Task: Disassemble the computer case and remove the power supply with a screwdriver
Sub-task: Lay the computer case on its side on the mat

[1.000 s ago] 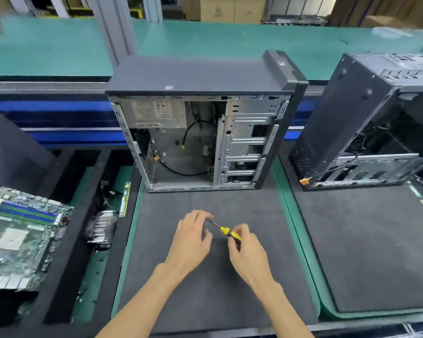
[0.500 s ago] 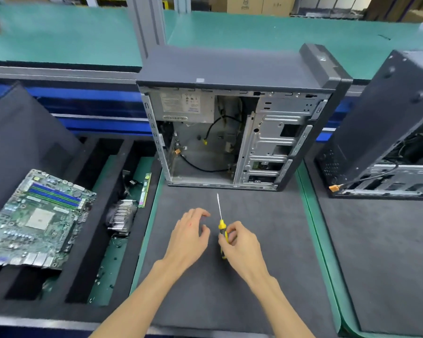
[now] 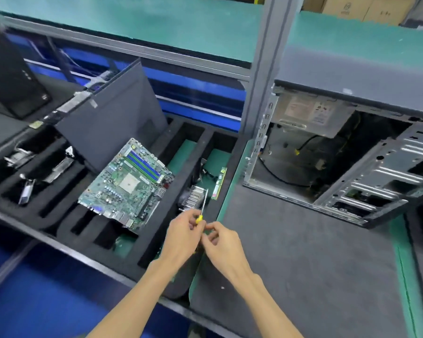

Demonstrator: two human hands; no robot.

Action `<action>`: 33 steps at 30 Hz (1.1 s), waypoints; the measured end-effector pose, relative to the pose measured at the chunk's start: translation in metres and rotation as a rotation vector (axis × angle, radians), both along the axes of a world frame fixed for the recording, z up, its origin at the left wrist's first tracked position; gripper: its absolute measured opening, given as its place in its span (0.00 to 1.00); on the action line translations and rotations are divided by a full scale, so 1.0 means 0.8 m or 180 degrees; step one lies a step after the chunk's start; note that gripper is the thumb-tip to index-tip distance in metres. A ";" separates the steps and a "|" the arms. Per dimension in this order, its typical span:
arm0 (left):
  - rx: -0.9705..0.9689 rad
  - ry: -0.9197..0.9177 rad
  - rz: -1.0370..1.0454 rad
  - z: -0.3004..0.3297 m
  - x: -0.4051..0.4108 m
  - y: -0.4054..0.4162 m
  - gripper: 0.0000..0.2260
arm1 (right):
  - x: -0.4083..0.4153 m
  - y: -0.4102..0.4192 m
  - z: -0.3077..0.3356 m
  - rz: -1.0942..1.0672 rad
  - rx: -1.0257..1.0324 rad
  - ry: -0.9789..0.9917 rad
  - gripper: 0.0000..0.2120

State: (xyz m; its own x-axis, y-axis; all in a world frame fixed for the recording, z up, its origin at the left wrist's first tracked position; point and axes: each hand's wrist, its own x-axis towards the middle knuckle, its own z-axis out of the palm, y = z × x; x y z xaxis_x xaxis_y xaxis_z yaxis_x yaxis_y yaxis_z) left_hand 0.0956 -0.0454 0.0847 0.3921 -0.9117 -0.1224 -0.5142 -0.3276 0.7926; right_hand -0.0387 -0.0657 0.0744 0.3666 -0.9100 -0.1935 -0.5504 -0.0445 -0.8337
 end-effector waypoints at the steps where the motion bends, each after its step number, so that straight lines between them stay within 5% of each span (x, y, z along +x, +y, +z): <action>1: 0.0005 -0.0159 0.0036 -0.002 0.015 0.004 0.07 | 0.013 0.000 0.000 0.0067 -0.0009 0.0008 0.02; 9: 0.0243 -0.0924 0.0333 -0.030 0.101 0.018 0.12 | 0.077 0.001 -0.004 0.0355 0.0005 0.0208 0.06; 33: 0.0738 -0.1340 0.0255 -0.053 0.124 0.002 0.21 | 0.091 -0.027 -0.013 0.0387 0.0163 0.0300 0.08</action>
